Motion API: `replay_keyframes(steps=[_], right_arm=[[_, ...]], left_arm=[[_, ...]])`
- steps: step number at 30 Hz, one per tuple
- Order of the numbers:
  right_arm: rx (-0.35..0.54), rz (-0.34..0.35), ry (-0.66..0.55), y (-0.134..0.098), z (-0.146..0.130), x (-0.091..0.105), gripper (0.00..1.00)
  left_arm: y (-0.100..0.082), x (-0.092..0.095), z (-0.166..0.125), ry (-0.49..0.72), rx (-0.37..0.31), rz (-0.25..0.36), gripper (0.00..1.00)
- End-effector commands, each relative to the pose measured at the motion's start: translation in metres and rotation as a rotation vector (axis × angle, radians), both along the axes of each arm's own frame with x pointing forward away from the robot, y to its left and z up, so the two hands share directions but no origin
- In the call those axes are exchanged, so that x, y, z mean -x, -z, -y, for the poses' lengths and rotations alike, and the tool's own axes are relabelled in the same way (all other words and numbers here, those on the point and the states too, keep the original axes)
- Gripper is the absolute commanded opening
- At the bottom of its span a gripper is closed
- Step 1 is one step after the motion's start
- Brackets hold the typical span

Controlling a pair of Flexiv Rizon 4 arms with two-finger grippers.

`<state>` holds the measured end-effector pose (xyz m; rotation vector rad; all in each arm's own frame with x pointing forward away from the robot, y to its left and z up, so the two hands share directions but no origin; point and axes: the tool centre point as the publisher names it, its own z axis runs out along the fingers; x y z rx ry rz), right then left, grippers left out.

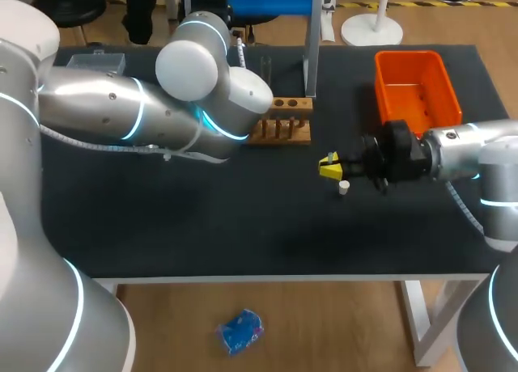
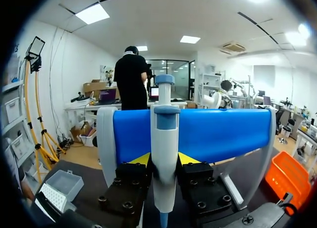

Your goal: Invert the test tube, pick up the pipette, mount the tip to pipette, aspirate from beaker and dispense into the tube, eject the tip, return the pipette, and cap with the stopper.

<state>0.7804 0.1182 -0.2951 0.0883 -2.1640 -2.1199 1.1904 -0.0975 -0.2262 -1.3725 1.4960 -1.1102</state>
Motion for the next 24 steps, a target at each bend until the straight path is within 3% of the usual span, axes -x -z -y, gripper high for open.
replay_keyframes(steps=[1,24], right_arm=[[0.001,0.0,0.0,0.0,0.001,0.0,0.0],[0.001,0.0,0.0,0.0,0.001,0.0,0.0]], left_arm=[[-0.002,0.001,0.001,-0.008,0.0,0.002,0.0],[-0.038,0.01,-0.003,0.016,-0.021,0.023,0.0]])
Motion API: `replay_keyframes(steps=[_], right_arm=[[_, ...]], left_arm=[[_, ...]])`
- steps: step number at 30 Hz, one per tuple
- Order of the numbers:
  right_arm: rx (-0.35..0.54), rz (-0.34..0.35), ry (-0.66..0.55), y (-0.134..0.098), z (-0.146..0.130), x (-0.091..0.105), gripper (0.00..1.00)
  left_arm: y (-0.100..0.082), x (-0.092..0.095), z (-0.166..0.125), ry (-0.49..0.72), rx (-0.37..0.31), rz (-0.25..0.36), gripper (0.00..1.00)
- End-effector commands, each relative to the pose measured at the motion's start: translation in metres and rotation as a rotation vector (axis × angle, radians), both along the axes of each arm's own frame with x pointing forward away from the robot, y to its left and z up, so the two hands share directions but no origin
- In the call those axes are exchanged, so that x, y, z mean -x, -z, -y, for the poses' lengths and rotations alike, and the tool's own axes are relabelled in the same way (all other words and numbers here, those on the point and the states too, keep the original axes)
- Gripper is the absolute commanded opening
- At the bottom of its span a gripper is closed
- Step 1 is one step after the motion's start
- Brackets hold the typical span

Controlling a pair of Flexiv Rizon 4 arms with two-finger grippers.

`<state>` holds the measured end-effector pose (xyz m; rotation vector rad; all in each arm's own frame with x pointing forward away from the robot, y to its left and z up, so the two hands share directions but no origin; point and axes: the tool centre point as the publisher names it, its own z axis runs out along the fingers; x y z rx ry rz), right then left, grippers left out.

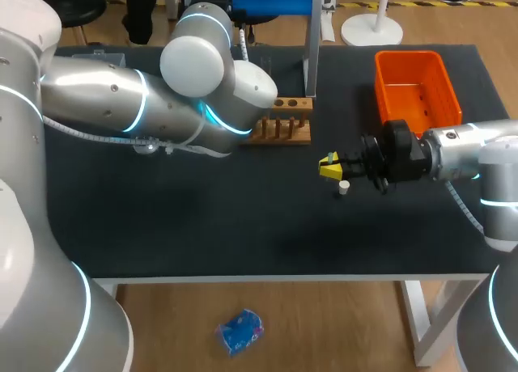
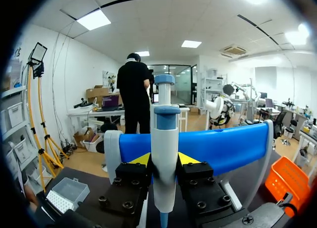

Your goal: Invert the test tube, pick up the pipette, mount the tip to pipette, aspirate from beaker and dispense into the tube, eject the tip, return the pipette, and cap with the stopper.

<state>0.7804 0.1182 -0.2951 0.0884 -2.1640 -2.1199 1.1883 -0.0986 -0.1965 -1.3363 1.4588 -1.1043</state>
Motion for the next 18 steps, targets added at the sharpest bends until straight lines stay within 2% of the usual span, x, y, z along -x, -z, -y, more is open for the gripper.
replay_keyframes(steps=[1,2,4,6,10,18], right_arm=[[0.001,0.0,0.0,0.0,0.001,0.0,0.0],[0.001,0.0,0.0,0.0,0.001,0.0,0.0],[0.001,0.0,0.0,0.0,0.001,0.0,0.0],[0.001,0.0,0.0,0.0,0.001,0.0,0.0],[0.001,0.0,0.0,0.0,0.001,0.0,0.0],[0.001,0.0,0.0,0.0,0.001,0.0,0.0]], left_arm=[[-0.009,0.011,-0.005,0.053,0.008,-0.031,0.0],[-0.01,0.015,-0.006,0.083,0.024,-0.037,0.0],[-0.013,0.026,-0.008,0.115,0.004,-0.024,0.0],[-0.018,0.04,-0.01,0.173,0.013,-0.017,0.0],[-0.028,0.069,-0.012,0.349,0.004,-0.001,0.0],[-0.051,0.126,-0.013,0.66,0.085,0.005,0.0]])
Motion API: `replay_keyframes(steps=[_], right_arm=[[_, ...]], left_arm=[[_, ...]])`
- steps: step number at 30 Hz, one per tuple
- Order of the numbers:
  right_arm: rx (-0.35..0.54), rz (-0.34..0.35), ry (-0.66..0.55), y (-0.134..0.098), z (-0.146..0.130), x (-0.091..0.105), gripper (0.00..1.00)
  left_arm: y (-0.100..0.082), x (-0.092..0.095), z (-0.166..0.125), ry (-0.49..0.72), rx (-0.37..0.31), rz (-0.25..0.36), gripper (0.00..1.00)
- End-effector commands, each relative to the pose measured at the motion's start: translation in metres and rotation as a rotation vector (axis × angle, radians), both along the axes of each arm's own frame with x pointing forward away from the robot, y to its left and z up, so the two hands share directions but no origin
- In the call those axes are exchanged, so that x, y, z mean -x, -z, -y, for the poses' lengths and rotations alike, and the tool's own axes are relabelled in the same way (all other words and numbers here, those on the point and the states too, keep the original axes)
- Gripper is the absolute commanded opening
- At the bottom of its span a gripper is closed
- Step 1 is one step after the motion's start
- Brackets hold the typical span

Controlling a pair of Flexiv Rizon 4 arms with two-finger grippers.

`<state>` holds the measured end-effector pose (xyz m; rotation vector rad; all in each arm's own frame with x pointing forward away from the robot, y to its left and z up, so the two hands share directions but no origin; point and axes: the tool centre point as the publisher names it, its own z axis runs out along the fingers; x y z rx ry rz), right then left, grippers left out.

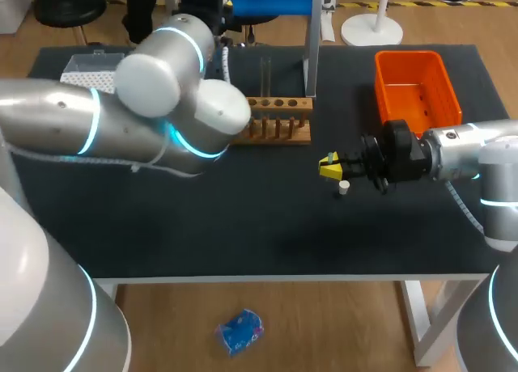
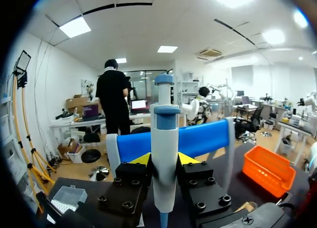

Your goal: Invert the test tube, pick up the pipette, mount the tip to pipette, aspirate from beaker and dispense into the tube, eject the tip, return the pipette, and cap with the stopper.

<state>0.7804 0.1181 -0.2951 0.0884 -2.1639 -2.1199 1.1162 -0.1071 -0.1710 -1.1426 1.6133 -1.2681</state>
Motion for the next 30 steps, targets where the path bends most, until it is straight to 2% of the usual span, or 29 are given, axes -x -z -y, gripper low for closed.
replay_keyframes(steps=[1,6,12,17,21,30], right_arm=[[0.001,0.0,0.0,0.0,0.0,0.0,0.0],[0.001,0.0,0.0,0.0,0.0,0.0,0.0],[0.001,0.0,0.0,0.0,0.0,0.0,0.0],[0.001,0.0,0.0,0.0,0.0,0.0,0.0],[0.001,0.0,0.0,0.0,0.0,0.0,0.0],[0.001,0.0,0.0,0.0,0.0,0.0,0.0]], left_arm=[[-0.028,0.061,-0.021,0.45,0.082,-0.053,0.0],[-0.044,0.1,-0.012,0.638,0.089,-0.044,0.0],[-0.054,0.144,-0.002,0.76,0.072,-0.044,0.0],[-0.061,0.179,0.006,0.879,0.093,-0.013,0.0],[-0.064,0.197,0.016,0.964,0.114,0.021,0.0],[-0.073,0.23,0.054,1.059,0.114,0.072,0.0]])
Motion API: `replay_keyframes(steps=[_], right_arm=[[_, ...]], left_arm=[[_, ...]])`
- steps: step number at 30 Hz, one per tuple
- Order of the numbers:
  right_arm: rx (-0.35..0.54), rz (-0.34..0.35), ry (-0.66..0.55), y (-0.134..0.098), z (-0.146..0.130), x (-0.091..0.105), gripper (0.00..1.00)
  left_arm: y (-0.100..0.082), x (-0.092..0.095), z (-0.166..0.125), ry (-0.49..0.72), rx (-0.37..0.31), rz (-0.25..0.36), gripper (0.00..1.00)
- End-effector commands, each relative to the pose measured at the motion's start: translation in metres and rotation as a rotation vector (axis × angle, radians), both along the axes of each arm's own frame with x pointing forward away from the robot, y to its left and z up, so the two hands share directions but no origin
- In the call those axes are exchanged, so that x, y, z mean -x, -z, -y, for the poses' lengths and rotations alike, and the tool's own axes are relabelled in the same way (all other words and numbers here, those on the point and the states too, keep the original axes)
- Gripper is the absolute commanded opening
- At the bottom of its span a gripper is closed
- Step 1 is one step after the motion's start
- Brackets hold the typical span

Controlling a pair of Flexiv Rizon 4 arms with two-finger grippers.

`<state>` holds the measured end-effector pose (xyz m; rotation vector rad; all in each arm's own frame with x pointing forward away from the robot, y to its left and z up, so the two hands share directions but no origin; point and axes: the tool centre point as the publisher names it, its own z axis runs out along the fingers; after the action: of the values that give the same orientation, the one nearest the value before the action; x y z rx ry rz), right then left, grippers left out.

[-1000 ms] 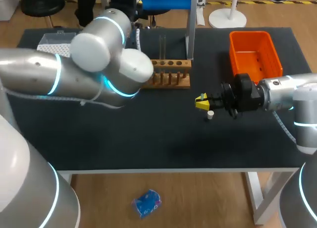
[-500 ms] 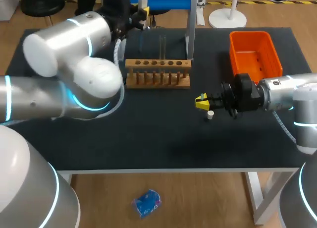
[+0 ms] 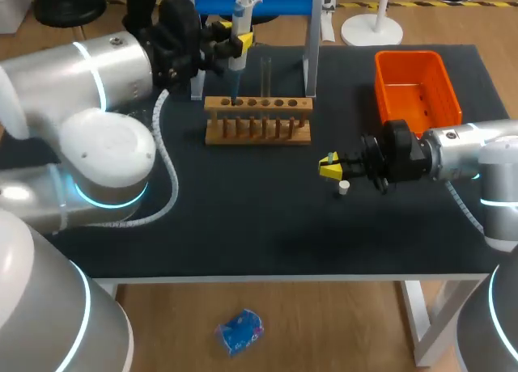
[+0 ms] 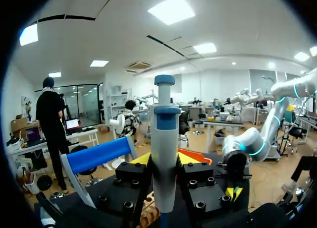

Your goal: Invert the test tube, pick up the pipette, mount the tip to pipette, aspirate from beaker and dispense into the tube, eject the tip, return the pipette, and cap with the stopper.

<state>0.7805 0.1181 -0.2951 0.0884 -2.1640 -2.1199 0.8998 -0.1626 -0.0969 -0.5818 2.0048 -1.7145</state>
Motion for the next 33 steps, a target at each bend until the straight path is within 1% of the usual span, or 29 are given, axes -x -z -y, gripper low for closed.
replay_keyframes(steps=[1,2,4,6,7,8,10,12,13,14,15,17,19,33], right_arm=[[0.001,0.0,0.0,0.0,0.0,0.0,0.0],[0.001,0.0,0.0,0.0,0.0,0.0,0.0],[0.001,0.0,0.0,0.0,0.0,0.0,0.0],[0.001,0.0,0.0,0.0,0.0,0.0,0.0],[0.001,0.0,0.0,0.0,0.0,0.0,0.0],[0.001,0.0,0.0,0.0,0.0,0.0,0.0],[0.001,0.0,0.0,0.0,0.0,0.0,0.0],[0.001,0.0,0.0,0.0,0.0,0.0,0.0],[0.001,0.0,0.0,0.0,0.0,0.0,0.0],[0.001,0.0,0.0,0.0,0.0,0.0,0.0],[0.001,0.0,0.0,0.0,0.0,0.0,0.0],[0.001,0.0,0.0,0.0,0.0,0.0,0.0],[0.001,0.0,0.0,0.0,0.0,0.0,0.0],[0.001,0.0,0.0,0.0,0.0,0.0,0.0]], left_arm=[[0.001,0.016,0.003,0.404,0.057,-0.002,0.0],[-0.001,0.019,0.008,0.421,0.068,-0.009,0.0],[-0.002,0.023,0.016,0.427,0.061,-0.005,0.0],[-0.003,0.025,0.024,0.433,0.066,-0.018,0.0],[-0.004,0.027,0.029,0.423,0.047,-0.01,0.0],[-0.005,0.029,0.034,0.416,0.046,-0.014,0.0],[-0.007,0.032,0.042,0.388,0.037,0.011,0.0],[-0.009,0.036,0.048,0.403,0.052,0.015,0.0],[-0.009,0.037,0.049,0.387,0.052,0.026,0.0],[-0.01,0.038,0.051,0.42,0.066,0.022,0.0],[-0.011,0.04,0.051,0.411,0.056,0.029,0.0],[-0.011,0.043,0.055,0.437,0.067,0.032,0.0],[-0.012,0.046,0.057,0.428,0.058,0.036,0.0],[-0.012,0.046,0.057,0.427,0.06,0.034,0.0]])
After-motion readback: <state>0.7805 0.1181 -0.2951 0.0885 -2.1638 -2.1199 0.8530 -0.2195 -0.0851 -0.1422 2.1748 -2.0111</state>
